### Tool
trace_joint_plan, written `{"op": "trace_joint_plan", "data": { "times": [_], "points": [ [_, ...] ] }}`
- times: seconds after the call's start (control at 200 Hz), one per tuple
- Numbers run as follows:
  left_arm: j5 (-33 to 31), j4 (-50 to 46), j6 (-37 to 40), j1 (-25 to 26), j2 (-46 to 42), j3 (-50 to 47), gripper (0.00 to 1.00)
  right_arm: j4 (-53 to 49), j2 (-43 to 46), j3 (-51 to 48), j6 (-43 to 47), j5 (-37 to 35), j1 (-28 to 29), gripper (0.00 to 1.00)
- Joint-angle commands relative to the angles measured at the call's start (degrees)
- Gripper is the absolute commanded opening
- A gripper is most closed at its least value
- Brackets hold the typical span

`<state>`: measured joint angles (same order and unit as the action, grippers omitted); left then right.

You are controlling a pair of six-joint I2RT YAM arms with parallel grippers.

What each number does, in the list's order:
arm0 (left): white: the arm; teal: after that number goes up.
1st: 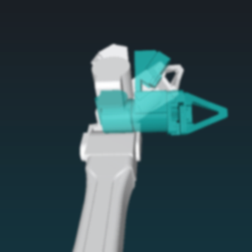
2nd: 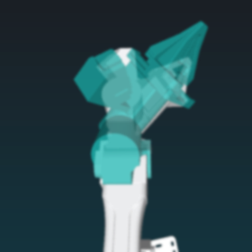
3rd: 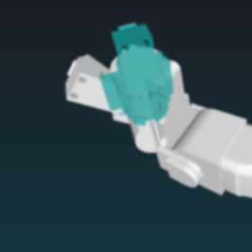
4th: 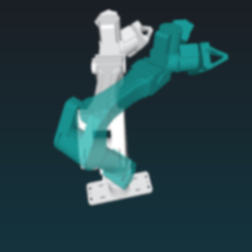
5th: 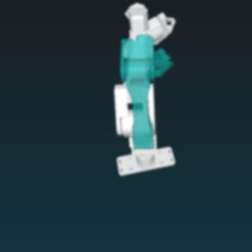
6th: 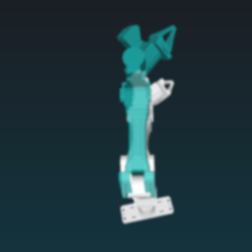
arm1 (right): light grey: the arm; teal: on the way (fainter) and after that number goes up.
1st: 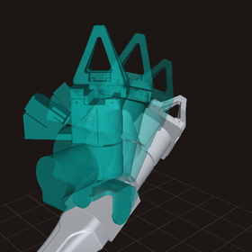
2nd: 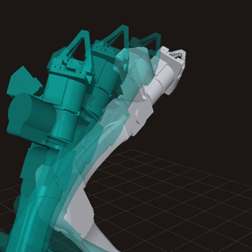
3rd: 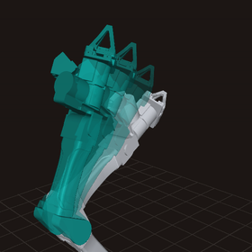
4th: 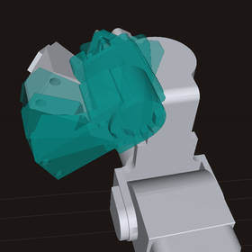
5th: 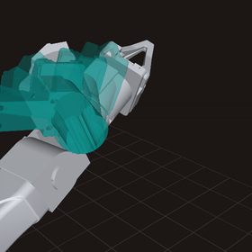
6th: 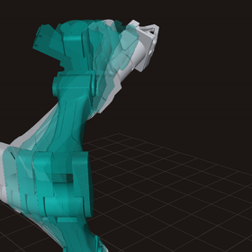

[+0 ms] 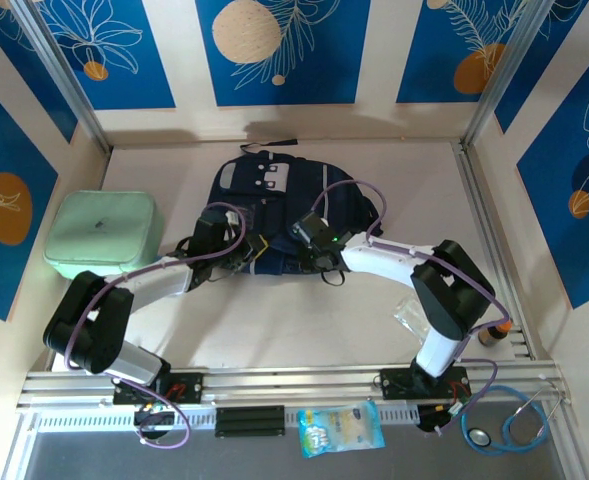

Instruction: Pack the student bag

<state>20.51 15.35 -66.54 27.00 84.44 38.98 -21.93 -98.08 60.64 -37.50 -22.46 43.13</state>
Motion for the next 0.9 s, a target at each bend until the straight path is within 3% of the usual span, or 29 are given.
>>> {"op": "trace_joint_plan", "data": {
  "times": [0.0, 0.145, 0.3, 0.42, 0.645, 0.83, 0.895],
  "points": [
    [-0.9, 0.0, 2.1, -1.1, -1.7, 0.8, 0.00, -2.1, -0.9, 0.8, -0.2, -1.0, -0.5, 0.16],
    [-1.6, -1.0, 3.2, -2.2, -1.9, 0.8, 0.00, -4.2, 1.0, -0.8, -2.3, -6.8, -1.5, 0.06],
    [-2.3, -2.7, 5.2, -4.8, -1.4, 0.5, 0.00, -5.5, 4.7, -3.9, -3.8, -11.2, -4.8, 0.02],
    [-2.0, -2.6, 6.4, -7.0, -0.3, 0.3, 0.00, -6.0, 6.4, -4.7, -2.6, -11.0, -6.7, 0.00],
    [-1.9, -4.1, 9.4, -10.4, 2.3, 2.4, 0.00, -3.5, 7.5, 2.0, 8.1, -5.6, -3.5, 0.00],
    [-3.9, -8.0, 10.9, -12.6, -0.6, 1.5, 0.41, -1.1, 6.4, 8.9, 11.5, 5.1, -2.0, 0.00],
    [-4.9, -10.0, 11.1, -12.8, -2.9, 0.9, 0.49, -1.0, 5.3, 11.1, 11.7, 7.8, -1.6, 0.00]
  ]
}}
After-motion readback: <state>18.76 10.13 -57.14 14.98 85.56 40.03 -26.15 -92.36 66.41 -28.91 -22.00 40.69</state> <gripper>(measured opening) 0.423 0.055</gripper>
